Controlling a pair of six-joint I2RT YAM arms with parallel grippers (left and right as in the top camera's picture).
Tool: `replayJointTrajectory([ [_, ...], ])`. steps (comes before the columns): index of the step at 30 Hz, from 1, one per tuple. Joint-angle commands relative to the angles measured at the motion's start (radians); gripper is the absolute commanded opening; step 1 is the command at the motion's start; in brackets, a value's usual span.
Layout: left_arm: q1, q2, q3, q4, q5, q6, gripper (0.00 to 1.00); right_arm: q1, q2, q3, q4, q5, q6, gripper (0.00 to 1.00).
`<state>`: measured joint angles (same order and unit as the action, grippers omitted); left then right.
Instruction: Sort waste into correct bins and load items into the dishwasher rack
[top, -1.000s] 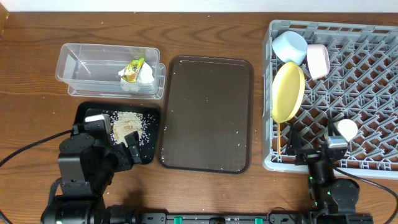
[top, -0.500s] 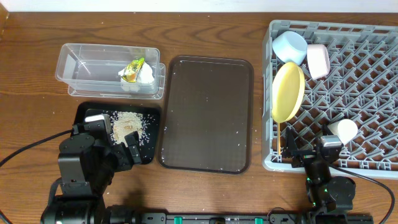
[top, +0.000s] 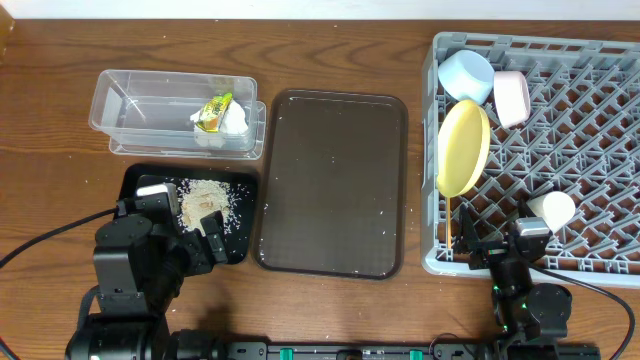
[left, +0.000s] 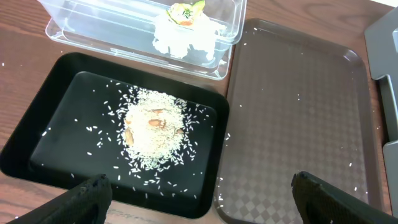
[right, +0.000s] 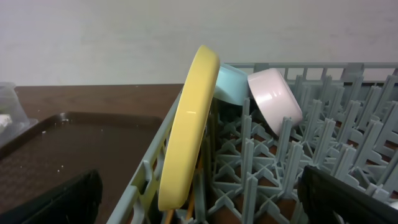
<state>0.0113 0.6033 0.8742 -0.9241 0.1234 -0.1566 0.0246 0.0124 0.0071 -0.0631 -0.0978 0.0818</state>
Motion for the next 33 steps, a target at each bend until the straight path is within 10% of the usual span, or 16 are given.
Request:
replayJointTrajectory([
  [1,0.003,-0.003,-0.003,-0.002,-0.015,0.006,0.95,0.009,-0.007,-0.002,-0.004,0.004,-0.009,0.99],
  [21,0.003,-0.076,-0.035,-0.001,-0.067,0.007,0.95,0.009,-0.007,-0.002,-0.004,0.004,-0.009,0.99],
  [33,0.003,-0.410,-0.501,0.439,-0.080,0.006,0.95,0.009,-0.007,-0.002,-0.004,0.004,-0.009,0.99],
])
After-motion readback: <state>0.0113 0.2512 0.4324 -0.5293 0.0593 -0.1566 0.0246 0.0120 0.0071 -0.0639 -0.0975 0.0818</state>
